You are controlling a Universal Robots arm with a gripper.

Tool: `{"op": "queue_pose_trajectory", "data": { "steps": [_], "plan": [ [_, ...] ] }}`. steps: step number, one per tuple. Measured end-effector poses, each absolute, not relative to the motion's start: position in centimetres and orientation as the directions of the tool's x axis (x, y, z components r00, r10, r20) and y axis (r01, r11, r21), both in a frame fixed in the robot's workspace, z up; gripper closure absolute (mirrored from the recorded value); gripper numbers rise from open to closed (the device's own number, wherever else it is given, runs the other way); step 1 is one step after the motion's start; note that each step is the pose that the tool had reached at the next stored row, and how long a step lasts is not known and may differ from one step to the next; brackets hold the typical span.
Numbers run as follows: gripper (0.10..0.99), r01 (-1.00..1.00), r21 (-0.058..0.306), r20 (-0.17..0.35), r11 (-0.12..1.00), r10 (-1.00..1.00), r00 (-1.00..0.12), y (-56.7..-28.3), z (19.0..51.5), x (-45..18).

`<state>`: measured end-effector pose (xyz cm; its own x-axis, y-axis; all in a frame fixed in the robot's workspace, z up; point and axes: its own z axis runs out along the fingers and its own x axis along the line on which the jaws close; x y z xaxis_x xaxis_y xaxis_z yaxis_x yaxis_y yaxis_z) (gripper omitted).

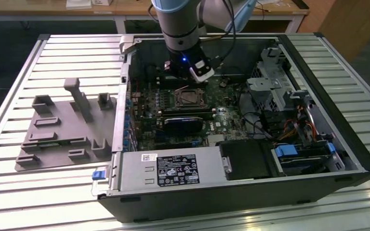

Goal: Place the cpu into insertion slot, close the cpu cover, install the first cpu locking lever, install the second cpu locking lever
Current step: 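Install the first cpu locking lever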

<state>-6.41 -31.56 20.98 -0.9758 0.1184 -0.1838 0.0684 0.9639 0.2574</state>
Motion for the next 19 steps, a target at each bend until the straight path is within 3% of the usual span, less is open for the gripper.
{"op": "queue_pose_trajectory", "data": {
  "steps": [19],
  "plan": [
    [0.98, 0.164, 0.247, -0.186, 0.955, 0.213, -0.959, -30.74, 20.2, -6.41]
  ]
}}
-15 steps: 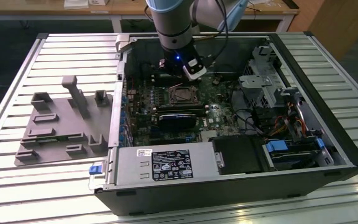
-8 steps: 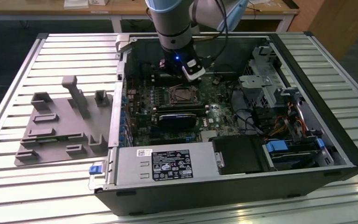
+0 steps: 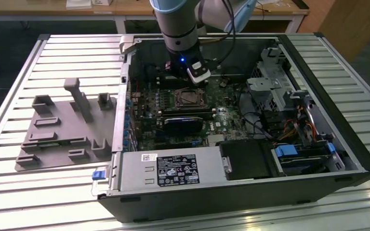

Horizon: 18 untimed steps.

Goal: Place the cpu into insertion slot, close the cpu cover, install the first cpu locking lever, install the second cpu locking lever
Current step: 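Install the first cpu locking lever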

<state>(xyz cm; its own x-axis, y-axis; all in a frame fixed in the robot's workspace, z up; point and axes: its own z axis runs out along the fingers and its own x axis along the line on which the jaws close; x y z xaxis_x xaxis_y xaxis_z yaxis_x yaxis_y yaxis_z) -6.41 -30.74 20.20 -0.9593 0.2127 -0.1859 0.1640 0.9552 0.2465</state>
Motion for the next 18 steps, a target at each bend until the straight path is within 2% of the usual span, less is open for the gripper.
{"op": "queue_pose_trajectory", "data": {
  "steps": [18],
  "plan": [
    [0.98, 0.235, 0.241, -0.187, 0.942, 0.282, -0.941, -30.33, 19.65, -6.43]
  ]
}}
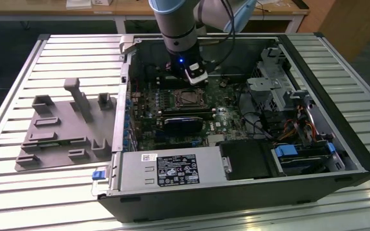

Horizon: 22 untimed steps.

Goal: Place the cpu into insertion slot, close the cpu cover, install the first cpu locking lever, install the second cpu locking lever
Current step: 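Install the first cpu locking lever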

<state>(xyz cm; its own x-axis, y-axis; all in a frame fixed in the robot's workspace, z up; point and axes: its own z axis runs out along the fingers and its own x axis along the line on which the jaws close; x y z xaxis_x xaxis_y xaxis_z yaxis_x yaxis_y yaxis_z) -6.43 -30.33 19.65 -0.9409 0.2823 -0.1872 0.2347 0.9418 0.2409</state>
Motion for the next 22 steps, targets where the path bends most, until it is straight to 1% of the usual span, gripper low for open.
{"op": "queue_pose_trajectory", "data": {
  "steps": [11, 22],
  "plan": [
    [0.98, 0.258, 0.23, -0.191, 0.938, 0.303, -0.934, -30.33, 19.23, -6.48],
    [0.98, 0.263, 0.229, -0.191, 0.937, 0.308, -0.932, -30.33, 19.07, -6.48]
  ]
}}
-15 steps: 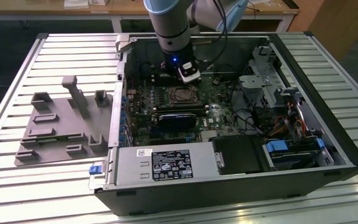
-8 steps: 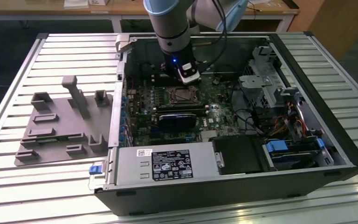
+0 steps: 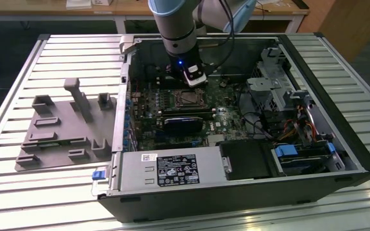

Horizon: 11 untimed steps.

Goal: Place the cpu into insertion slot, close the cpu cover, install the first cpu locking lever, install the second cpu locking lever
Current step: 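Install the first cpu locking lever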

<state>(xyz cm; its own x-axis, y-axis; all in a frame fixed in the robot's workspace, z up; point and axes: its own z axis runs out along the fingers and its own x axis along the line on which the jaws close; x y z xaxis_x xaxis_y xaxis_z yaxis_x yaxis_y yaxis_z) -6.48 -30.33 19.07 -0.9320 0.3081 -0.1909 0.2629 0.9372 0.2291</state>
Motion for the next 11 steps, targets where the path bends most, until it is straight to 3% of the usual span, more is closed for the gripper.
{"op": "queue_pose_trajectory", "data": {
  "steps": [11],
  "plan": [
    [0.98, 0.263, 0.231, -0.19, 0.937, 0.308, -0.932, -30.33, 18.99, -6.48]
  ]
}}
